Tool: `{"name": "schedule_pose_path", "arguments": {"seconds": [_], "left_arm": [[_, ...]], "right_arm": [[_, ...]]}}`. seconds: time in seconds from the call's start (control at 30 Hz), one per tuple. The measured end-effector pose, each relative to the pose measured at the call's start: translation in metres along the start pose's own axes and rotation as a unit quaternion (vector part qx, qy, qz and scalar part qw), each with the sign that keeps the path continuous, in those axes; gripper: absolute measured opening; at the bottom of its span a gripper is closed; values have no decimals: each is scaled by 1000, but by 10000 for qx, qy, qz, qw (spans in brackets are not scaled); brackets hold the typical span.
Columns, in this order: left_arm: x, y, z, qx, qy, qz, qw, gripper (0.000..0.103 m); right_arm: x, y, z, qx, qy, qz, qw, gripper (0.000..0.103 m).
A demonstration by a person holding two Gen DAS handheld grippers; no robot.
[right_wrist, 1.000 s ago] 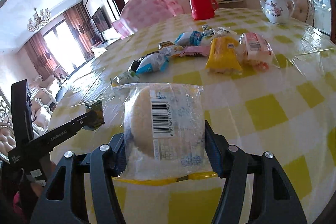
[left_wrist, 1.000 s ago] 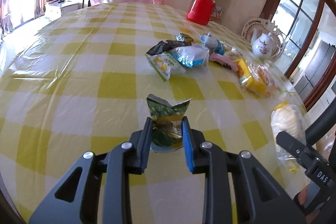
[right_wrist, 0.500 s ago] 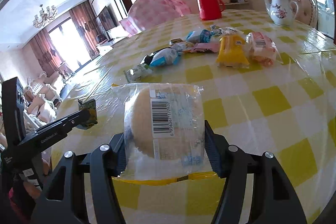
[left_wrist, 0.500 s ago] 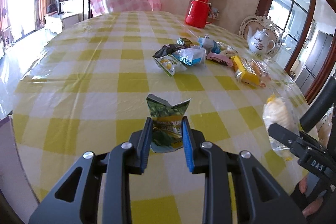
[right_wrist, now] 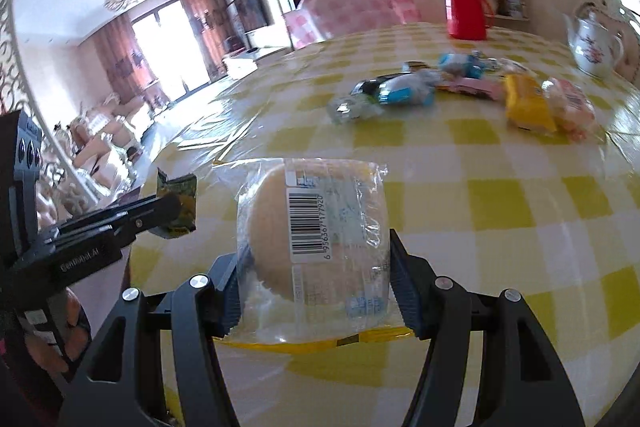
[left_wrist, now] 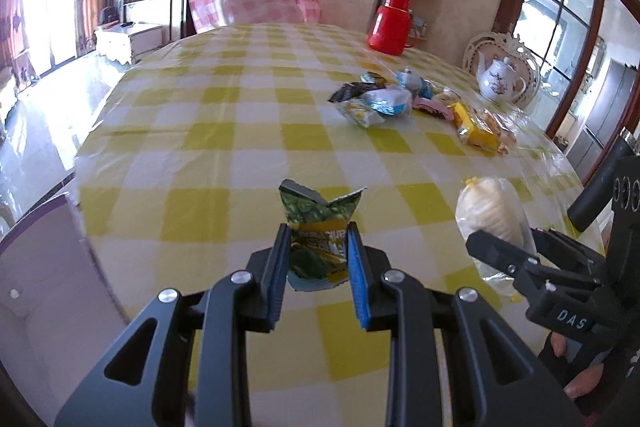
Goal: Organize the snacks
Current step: 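Carry the green chip bag and round bun toward the white box, then open the left tool over the white box while the right tool releases the bun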
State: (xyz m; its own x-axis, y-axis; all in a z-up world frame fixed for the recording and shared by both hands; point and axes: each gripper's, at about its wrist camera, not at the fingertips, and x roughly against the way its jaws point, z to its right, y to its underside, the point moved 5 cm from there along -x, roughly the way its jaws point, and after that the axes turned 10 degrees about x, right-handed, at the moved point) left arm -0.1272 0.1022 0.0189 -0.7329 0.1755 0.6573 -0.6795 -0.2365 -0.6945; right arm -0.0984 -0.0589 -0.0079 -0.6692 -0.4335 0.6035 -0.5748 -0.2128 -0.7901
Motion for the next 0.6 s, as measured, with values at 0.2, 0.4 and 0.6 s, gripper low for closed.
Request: {"name": "schedule_pose_path", "arguments": {"seconds": [0.2,0.4,0.6], "left_arm": [[19,2,-42,198,-124,-107,9997,28],[38,5,-113,531,-564,-276,9966,28],[53,11,-176,832,-1116,-370,9896,28]], "right_arm": [[-13,-3,-46,423,-254,-144,9987,61],[-25,-2,-109,1031,-612,-283,9924,61],[-35,2,-196,1879,-1142,-450,9745,61]]}}
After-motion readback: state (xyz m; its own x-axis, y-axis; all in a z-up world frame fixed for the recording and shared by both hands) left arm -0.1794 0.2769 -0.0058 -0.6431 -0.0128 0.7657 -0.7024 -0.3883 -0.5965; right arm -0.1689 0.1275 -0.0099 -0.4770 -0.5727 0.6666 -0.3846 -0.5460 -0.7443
